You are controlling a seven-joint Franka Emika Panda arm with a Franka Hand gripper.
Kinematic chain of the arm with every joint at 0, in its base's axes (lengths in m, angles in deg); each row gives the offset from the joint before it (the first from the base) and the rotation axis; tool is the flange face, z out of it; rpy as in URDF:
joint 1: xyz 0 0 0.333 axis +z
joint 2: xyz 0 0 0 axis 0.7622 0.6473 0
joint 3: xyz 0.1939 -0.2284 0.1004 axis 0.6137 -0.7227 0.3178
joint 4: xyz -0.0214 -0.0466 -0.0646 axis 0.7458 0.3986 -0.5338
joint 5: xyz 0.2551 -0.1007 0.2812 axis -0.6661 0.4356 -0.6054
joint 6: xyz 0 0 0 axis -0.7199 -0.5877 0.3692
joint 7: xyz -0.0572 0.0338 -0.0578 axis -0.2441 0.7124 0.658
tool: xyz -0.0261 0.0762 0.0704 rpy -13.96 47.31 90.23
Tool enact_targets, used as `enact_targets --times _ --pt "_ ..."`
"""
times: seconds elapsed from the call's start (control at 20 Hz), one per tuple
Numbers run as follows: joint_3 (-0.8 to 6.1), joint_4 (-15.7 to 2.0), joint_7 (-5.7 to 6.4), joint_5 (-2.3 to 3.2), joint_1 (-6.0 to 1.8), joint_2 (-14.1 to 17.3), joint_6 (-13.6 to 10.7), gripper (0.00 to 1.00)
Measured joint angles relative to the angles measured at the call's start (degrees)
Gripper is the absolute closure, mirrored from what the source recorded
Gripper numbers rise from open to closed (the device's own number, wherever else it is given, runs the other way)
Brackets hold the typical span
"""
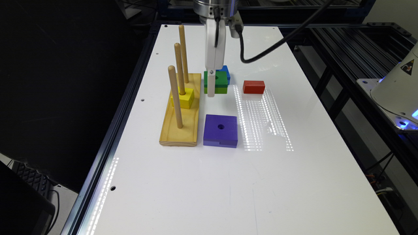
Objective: Pick up green block.
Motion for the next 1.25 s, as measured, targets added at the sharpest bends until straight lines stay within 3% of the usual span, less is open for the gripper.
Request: enact_targets --times 0.1,0.35,0.55,0.8,1.25 --pt "0.00 -0.04 0.00 0.00 0.00 -1.1 -0.8 1.00" --pt "0.04 0.05 0.00 -0.04 0.00 -5.7 -5.5 1.00" --pt "0.05 0.04 0.00 -0.04 0.00 -7.1 -6.4 1.00" --pt "0.08 0.04 0.01 -0.06 0.01 -10.4 -9.6 1.00" --pt "0.10 0.10 0.01 -0.06 0.01 -10.6 -9.8 1.00"
